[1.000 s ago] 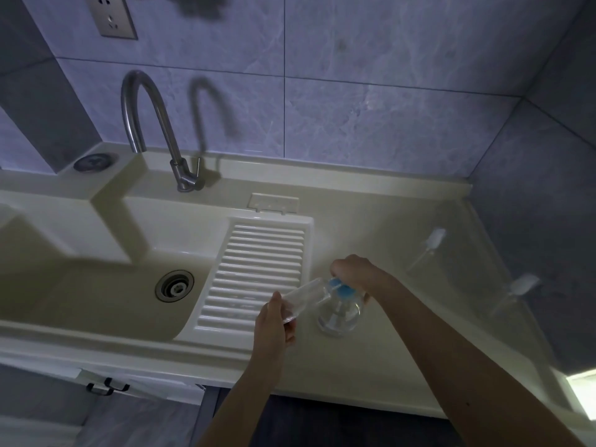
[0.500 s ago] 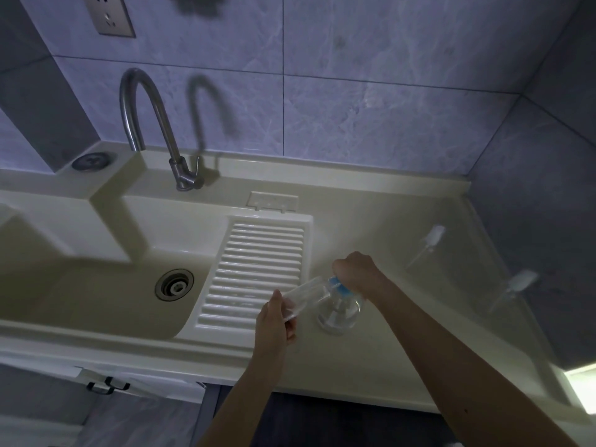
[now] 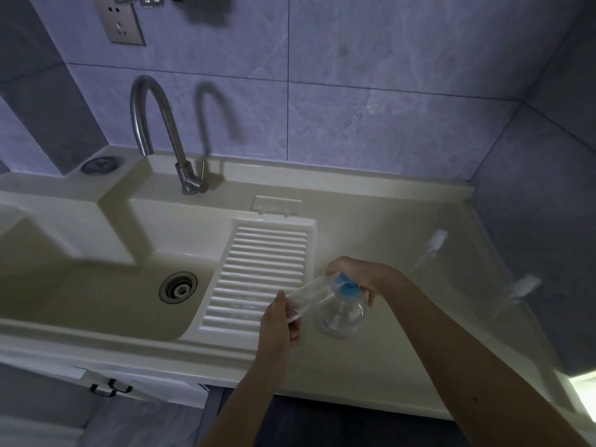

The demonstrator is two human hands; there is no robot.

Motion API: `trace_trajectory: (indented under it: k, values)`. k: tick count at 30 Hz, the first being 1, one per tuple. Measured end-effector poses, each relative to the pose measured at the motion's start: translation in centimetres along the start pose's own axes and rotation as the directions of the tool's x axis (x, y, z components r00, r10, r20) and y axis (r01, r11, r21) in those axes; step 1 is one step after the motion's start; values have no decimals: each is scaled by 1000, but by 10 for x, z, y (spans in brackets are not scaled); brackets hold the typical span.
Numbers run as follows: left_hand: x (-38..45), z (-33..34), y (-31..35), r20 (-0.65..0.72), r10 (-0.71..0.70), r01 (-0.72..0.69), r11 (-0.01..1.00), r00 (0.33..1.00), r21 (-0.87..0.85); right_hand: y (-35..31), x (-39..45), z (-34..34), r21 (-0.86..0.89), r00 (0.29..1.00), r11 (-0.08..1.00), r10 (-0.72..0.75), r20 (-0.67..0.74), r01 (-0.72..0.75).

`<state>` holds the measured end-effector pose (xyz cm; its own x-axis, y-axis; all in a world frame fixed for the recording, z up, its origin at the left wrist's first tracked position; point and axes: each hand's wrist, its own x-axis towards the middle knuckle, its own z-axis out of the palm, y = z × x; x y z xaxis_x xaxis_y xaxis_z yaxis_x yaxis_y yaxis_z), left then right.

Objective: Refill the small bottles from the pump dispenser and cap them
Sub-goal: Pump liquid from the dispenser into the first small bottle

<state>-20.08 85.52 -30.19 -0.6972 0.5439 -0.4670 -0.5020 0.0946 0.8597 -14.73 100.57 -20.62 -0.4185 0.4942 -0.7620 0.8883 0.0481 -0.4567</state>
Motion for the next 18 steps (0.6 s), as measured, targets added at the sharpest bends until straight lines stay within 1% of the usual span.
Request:
trace_trajectory:
  k: [2,5,8,9,11,13,15,17,18]
  values:
    - [0,0,0,6,-1,2,1000,1000,-4,0,0,2,-13,999,1000,-20,-41,19]
    - [-1,1,0,2,1,-1,1000,1000,-19,1,2,4,-68,984,995,-88,-158,78]
    - [-1,1,-5,-25,2,-3,1000,1000,-23,4,6,9,-175,960,981,-126,-250,83]
    - [0,1,-7,-27,5,-5,1000,1000,-19,6,10,9,-158,955,984,-127,-267,87]
    - [0,0,-8,-24,11,-11,1000,1000,-11,6,10,9,-105,953,990,-120,-277,94]
    - [0,0,-7,-24,10,-11,1000,1000,-16,4,7,9,-133,957,987,-126,-260,93]
    - [0,0,-5,-22,9,-10,1000,1000,-13,3,5,8,-94,962,992,-101,-254,80]
    - [-1,1,-2,-5,19,-19,1000,1000,-5,1,7,3,-71,984,997,-52,-168,41]
    - [-1,1,0,0,25,-25,1000,1000,-1,1,6,1,-24,992,999,-27,-121,25]
